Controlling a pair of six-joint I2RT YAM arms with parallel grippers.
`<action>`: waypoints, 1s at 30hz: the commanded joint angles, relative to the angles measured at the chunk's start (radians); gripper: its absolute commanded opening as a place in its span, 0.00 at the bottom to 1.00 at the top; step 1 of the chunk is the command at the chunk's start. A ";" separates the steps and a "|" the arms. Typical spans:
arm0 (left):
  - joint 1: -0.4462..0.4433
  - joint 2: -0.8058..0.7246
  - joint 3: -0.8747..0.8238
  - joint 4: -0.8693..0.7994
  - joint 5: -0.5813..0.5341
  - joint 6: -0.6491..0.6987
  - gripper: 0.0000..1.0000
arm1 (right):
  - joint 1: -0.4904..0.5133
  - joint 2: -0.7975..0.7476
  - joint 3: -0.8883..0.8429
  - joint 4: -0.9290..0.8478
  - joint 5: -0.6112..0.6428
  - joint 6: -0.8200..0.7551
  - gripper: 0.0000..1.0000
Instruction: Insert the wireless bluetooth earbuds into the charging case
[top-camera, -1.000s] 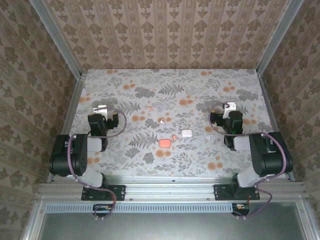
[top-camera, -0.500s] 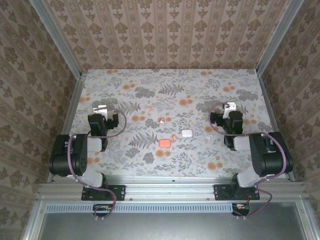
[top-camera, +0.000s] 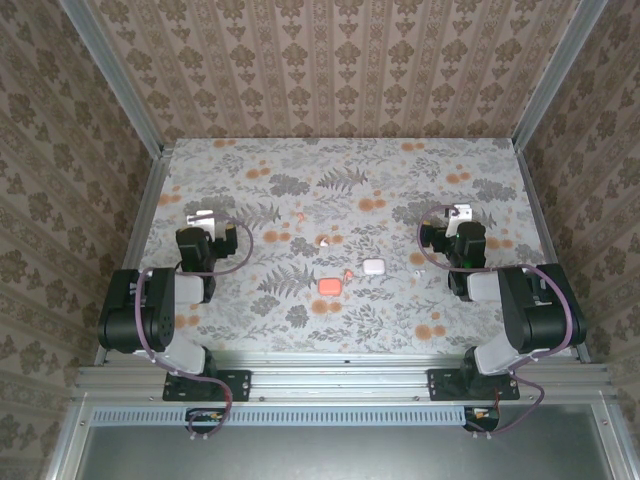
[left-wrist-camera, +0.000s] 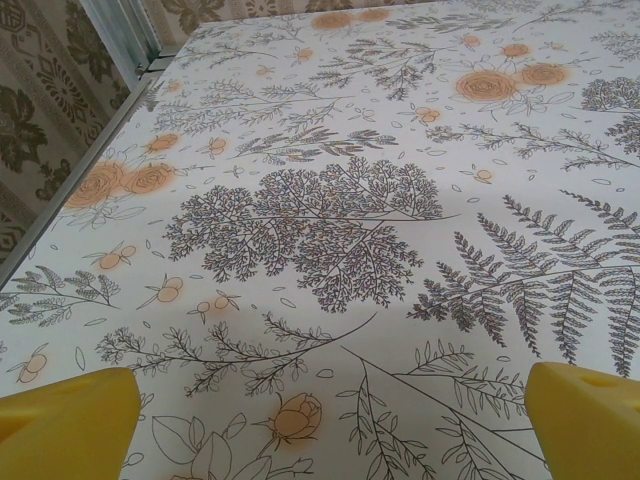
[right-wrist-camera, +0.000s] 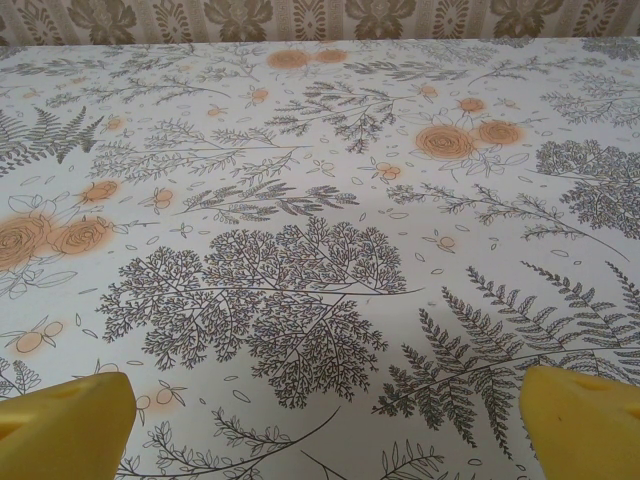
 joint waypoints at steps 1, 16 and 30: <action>0.010 -0.010 0.020 -0.002 0.017 0.002 1.00 | 0.007 -0.005 0.013 0.005 0.006 -0.002 1.00; -0.001 -0.078 0.070 -0.143 0.021 0.018 0.97 | 0.006 -0.163 0.142 -0.377 0.038 0.040 1.00; -0.279 -0.235 0.501 -1.024 0.082 -0.132 0.89 | 0.199 -0.251 0.707 -1.584 0.048 0.231 1.00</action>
